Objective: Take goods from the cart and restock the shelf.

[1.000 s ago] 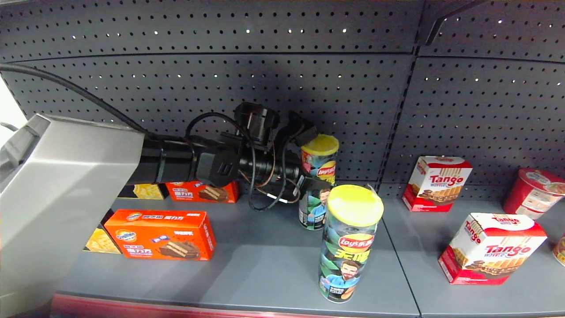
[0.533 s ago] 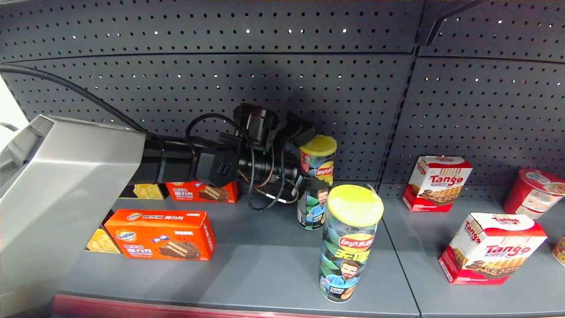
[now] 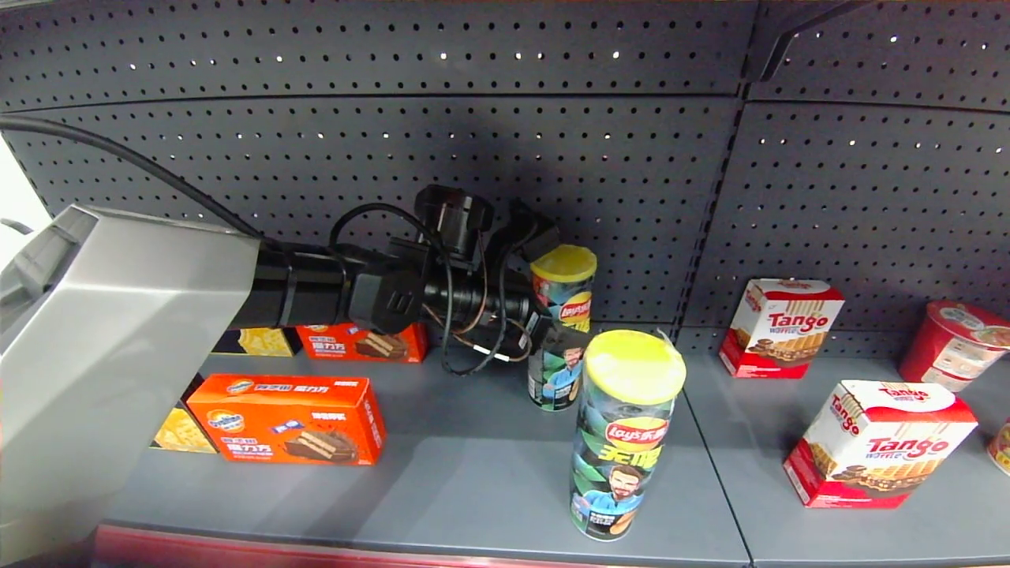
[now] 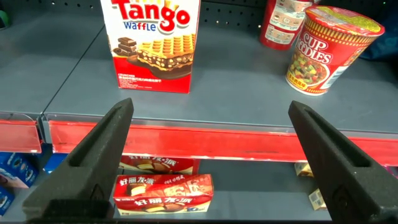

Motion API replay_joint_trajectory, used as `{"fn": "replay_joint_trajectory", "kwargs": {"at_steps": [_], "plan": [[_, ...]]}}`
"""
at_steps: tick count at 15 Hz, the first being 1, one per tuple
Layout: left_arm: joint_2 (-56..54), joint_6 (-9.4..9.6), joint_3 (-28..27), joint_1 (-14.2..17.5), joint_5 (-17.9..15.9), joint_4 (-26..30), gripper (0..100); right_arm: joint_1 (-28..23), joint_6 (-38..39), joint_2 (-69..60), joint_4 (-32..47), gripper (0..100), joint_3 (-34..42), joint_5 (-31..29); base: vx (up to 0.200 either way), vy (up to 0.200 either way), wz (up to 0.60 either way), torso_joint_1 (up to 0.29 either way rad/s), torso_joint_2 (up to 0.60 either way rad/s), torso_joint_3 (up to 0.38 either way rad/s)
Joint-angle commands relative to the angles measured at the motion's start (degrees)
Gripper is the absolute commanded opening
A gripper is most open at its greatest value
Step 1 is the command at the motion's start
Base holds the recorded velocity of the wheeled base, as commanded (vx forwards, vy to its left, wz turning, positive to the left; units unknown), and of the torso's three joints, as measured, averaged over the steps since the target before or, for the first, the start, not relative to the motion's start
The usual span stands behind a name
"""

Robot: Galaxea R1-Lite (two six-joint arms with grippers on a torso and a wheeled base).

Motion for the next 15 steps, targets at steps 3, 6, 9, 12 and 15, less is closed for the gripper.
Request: {"fn": "replay_joint_trajectory", "kwargs": {"at_steps": [3, 6, 9, 12, 15], "plan": [[-0.65, -0.1, 0.76, 0.09, 0.1, 0.03, 100, 0.02, 0.04, 0.09, -0.01, 100, 0.05, 0.16, 0.0, 0.0, 0.0, 0.0, 0.0, 0.0], [-3.29, 0.08, 4.1, 1.41, 1.86, 0.03, 100, 0.02, 0.04, 0.09, -0.01, 100, 0.05, 0.16, 0.0, 0.0, 0.0, 0.0, 0.0, 0.0], [-6.01, 0.08, 7.18, 2.73, 3.17, -0.06, 100, 0.02, 0.04, 0.09, -0.01, 100, -0.04, 0.34, 0.0, 0.0, 0.0, 0.0, 0.0, 0.0], [-7.33, -0.01, 7.97, 3.96, 5.55, -0.15, 100, 0.02, 0.04, 0.09, -0.01, 100, 0.05, 0.51, 0.0, 0.0, 0.0, 0.0, 0.0, 0.0], [-7.33, -0.1, 7.79, 3.96, 7.39, -0.15, 100, 0.02, 0.04, 0.09, -0.01, 100, -0.04, 0.51, 0.0, 0.0, 0.0, 0.0, 0.0, 0.0]]}}
